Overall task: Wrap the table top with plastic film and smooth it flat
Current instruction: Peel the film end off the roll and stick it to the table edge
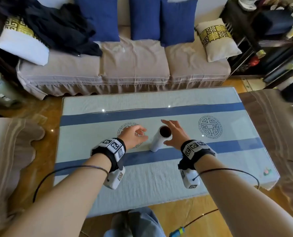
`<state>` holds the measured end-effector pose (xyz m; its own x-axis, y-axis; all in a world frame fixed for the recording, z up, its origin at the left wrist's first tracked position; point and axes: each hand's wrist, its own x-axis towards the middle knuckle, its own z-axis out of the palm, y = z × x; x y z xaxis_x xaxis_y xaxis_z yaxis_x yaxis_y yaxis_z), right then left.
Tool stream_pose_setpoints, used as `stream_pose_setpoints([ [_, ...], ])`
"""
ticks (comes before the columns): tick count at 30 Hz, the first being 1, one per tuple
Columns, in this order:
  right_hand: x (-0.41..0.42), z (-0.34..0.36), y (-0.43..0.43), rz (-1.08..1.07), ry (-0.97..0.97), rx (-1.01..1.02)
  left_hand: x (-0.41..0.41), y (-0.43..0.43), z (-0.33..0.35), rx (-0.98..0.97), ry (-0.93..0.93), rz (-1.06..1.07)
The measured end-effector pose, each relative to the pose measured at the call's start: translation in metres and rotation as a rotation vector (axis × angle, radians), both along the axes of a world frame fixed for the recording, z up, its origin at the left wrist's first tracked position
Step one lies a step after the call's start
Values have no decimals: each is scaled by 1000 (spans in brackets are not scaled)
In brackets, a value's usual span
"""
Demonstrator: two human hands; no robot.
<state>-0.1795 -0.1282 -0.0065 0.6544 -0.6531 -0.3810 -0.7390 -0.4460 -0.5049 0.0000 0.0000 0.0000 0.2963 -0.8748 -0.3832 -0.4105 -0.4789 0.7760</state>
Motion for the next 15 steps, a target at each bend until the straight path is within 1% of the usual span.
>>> stream_pose_setpoints([
  [3, 4, -1, 1, 20, 17, 33, -1, -1, -1, 8, 7, 1],
  [5, 8, -5, 4, -1, -26, 45, -2, -2, -3, 19, 18, 3],
  [8, 16, -2, 4, -26, -122, 7, 0, -4, -4, 9, 8, 5],
  [10, 22, 2, -2, -21, -134, 9, 3, -9, -4, 3, 9, -2],
  [13, 30, 10, -12, -30, -166, 46, 5, -16, -1, -53, 31, -9],
  [15, 31, 14, -19, -49, -180, 74, 6, -20, 1, -121, -17, -7],
])
